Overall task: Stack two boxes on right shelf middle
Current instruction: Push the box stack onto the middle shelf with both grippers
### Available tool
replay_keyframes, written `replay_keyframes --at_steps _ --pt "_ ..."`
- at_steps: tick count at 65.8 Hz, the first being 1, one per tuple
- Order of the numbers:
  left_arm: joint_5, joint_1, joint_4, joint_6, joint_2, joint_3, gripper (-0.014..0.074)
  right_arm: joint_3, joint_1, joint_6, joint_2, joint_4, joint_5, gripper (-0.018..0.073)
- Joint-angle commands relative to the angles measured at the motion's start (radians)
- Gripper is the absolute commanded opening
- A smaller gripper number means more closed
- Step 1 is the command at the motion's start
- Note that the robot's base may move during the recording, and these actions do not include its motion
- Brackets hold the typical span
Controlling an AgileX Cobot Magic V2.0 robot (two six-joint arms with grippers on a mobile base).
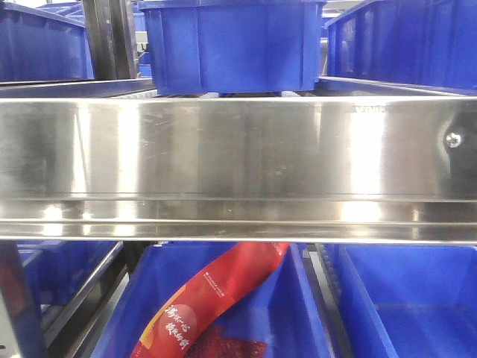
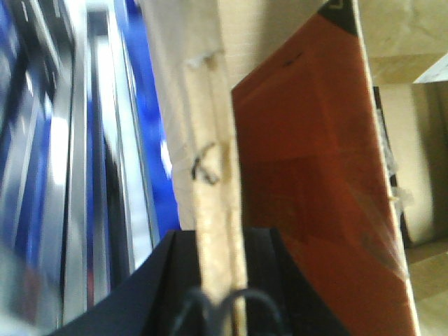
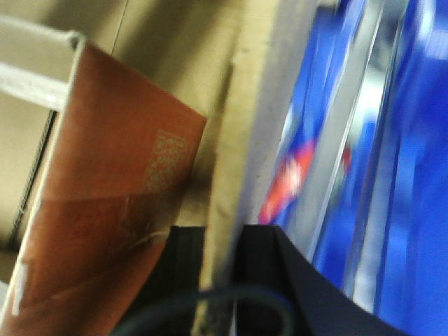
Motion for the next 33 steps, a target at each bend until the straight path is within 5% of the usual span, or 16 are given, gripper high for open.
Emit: replay_keyframes --at_steps 1,33 --pt "-0.026 0.0 0.026 0.002 0.028 -0.003 -0.0111 0.018 -0.002 -0.02 0.011 -0.001 -0.002 -0.0153" --pt "-0.026 0.0 0.033 0.002 0.193 0.094 -0.0111 0.115 -0.002 -0.02 0.183 -0.001 -0.025 -0.0153"
